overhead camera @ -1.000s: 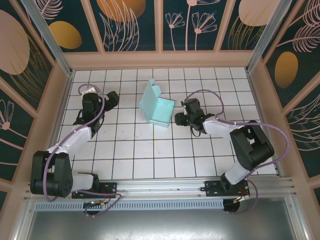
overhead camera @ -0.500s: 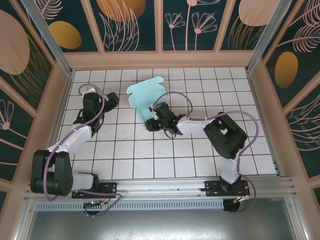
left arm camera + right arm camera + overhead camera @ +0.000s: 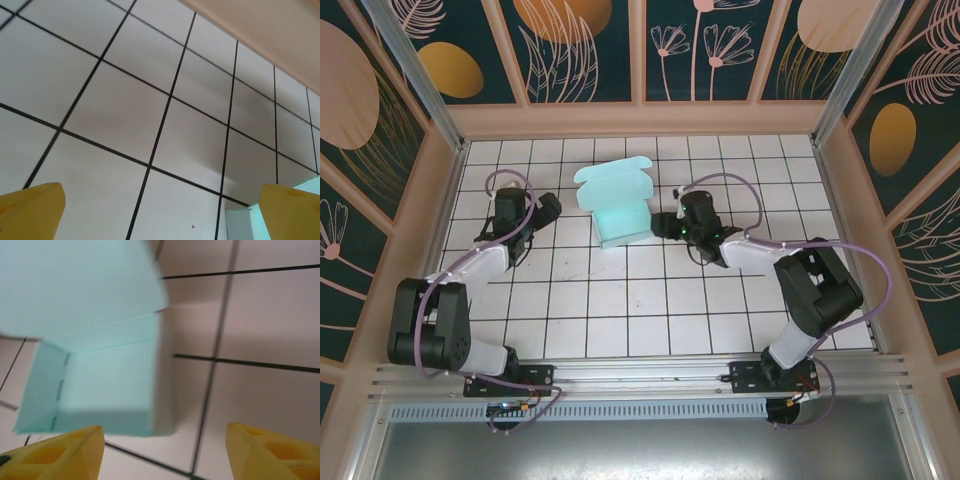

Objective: Fold the paper box

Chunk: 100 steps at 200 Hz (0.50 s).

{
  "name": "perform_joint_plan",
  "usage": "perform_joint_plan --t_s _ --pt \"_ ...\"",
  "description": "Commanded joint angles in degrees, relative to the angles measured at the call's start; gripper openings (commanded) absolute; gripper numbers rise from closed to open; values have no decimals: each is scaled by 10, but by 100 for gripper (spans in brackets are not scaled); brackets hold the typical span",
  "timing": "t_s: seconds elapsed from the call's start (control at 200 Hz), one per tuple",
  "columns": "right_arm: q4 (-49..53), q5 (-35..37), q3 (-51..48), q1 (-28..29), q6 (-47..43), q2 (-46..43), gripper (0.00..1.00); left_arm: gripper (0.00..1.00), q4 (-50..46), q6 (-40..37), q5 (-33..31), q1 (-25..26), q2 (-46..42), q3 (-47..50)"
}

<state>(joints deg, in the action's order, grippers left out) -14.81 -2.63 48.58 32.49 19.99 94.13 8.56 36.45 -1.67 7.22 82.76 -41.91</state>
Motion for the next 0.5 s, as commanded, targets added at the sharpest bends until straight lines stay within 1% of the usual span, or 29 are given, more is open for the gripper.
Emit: perform_joint_plan --t_s 0.0,0.025,0.065,0.115,0.185,0.21,0.25,0.31,0.4,0.465,0.495 --pt "15 7 9 -8 34 16 65 98 30 18 10 16 23 -3" --pt "22 9 17 -26 37 27 65 98 42 19 9 18 27 5" --pt "30 8 30 -33 45 45 63 94 53 24 6 21 34 13" --pt "30 5 44 -38 54 64 59 89 58 29 11 24 47 16" --pt "25 0 60 -42 60 85 52 78 59 31 18 36 63 13" --pt "23 -5 64 -43 60 92 49 76 59 31 19 41 68 11" --pt "20 -13 72 -45 60 102 47 73 58 32 24 51 77 6" --pt "12 -22 77 -46 59 109 47 72 53 32 27 62 90 -2" --pt "-13 -32 70 -47 41 99 47 70 59 29 25 64 89 -1" --pt "-24 -56 70 -47 2 87 49 70 56 -3 29 64 77 -3" --pt "-22 -65 73 -48 -21 82 52 72 50 -24 25 64 69 -6"
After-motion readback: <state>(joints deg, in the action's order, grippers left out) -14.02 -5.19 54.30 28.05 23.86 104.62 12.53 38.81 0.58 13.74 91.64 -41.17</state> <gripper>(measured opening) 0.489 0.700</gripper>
